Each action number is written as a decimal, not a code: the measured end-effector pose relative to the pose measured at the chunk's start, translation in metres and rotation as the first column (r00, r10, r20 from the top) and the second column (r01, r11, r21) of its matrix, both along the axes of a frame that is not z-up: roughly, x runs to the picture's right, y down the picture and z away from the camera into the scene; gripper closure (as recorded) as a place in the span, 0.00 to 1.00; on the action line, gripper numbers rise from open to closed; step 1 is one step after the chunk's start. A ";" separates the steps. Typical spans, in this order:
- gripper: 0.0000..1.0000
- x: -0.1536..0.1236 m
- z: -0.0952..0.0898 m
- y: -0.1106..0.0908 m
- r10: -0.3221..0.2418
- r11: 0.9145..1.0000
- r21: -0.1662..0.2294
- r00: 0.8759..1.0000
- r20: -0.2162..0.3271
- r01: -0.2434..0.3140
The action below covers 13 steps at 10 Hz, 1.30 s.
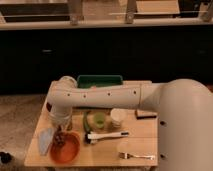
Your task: Place grapes in red bowl
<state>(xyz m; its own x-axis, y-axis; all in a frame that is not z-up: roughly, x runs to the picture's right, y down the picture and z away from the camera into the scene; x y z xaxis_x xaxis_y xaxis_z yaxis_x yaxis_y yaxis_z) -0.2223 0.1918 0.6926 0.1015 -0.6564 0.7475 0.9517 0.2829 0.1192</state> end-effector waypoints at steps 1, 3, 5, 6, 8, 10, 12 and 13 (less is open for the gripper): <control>1.00 0.000 -0.001 0.001 -0.006 1.000 0.000 1.000 0.002 0.006; 1.00 -0.001 -0.008 0.003 -0.023 1.000 -0.001 1.000 0.007 0.023; 1.00 0.001 -0.016 0.008 -0.043 0.999 -0.007 0.999 0.011 0.043; 1.00 0.003 -0.019 0.011 -0.049 0.999 -0.012 0.999 0.013 0.049; 1.00 0.008 -0.023 0.016 -0.065 0.997 -0.030 0.998 0.018 0.066; 1.00 0.011 -0.024 0.021 -0.071 0.996 -0.051 0.997 0.021 0.072; 1.00 0.015 -0.023 0.028 -0.079 0.992 -0.098 0.996 0.037 0.082; 1.00 0.016 -0.022 0.029 -0.085 0.990 -0.112 0.996 0.041 0.089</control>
